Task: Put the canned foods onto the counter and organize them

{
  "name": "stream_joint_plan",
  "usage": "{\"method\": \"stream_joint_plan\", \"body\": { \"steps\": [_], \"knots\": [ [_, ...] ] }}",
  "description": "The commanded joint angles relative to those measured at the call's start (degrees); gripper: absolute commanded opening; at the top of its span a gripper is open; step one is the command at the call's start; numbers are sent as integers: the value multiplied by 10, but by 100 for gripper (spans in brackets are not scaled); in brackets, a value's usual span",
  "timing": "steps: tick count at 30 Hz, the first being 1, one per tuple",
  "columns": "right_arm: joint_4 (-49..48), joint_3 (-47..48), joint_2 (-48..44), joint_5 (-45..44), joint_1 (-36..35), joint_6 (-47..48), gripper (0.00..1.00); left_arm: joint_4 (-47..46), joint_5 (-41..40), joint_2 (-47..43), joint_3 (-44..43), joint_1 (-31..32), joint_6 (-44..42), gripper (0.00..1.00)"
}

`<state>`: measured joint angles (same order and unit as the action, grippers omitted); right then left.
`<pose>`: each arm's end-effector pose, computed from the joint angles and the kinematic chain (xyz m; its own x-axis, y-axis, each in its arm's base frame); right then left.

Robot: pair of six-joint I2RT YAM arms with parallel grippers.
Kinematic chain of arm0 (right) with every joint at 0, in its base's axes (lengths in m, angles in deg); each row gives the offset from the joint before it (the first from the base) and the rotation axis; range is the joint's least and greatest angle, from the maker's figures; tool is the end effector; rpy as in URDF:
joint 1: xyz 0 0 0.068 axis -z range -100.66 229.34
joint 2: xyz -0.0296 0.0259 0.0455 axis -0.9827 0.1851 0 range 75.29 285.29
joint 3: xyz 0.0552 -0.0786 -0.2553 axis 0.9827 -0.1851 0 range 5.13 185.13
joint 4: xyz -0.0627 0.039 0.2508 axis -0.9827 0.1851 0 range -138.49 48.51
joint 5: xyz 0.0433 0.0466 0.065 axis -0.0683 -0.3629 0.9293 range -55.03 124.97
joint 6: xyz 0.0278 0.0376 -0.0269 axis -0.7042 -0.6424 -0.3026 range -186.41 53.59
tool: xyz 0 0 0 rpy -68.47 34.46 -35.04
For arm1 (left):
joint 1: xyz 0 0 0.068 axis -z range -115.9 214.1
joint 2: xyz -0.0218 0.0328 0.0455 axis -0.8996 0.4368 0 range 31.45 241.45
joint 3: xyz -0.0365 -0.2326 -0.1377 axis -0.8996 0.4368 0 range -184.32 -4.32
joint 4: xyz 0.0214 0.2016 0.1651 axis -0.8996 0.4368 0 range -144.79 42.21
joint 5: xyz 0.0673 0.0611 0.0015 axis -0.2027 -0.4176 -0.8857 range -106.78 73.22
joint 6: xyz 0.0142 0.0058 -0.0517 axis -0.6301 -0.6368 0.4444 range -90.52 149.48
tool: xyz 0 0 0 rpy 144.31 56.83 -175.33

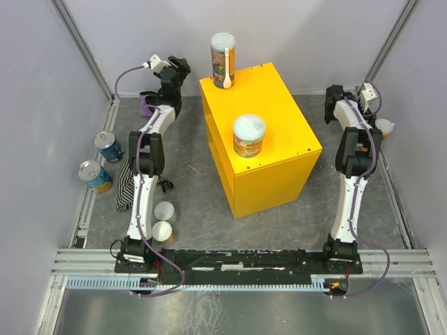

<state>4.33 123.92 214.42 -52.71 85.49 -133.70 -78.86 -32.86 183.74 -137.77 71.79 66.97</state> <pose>0.4853 -0.0881 0.1850 -0.0979 0.0482 -0.9940 0.9906 -0.0911 -0.1020 0.6085 -0.0720 0.2237 0.1599 -0.6117 -0.7747 -0.0599 0.7774 -0.6262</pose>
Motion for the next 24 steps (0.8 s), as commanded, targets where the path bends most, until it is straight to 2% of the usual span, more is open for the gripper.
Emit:
{"method": "stream_joint_plan", "body": {
  "steps": [1,4,9,11,24],
  "knots": [
    [-1,31,8,-31,1,-7,99,-35,9,8,-25,-5,-14,70],
    [-43,30,11,-31,-1,43,99,-37,12,10,-23,-5,-14,70],
    [-294,-41,-9,-13,-2,271,100,-45,13,8,-10,-6,-11,70],
    [-366,-72,-23,-12,-4,321,100,-47,13,7,-8,-7,-10,70],
    [-372,-61,-21,-9,-15,341,100,-49,17,7,-8,-7,-6,70]
  ]
}}
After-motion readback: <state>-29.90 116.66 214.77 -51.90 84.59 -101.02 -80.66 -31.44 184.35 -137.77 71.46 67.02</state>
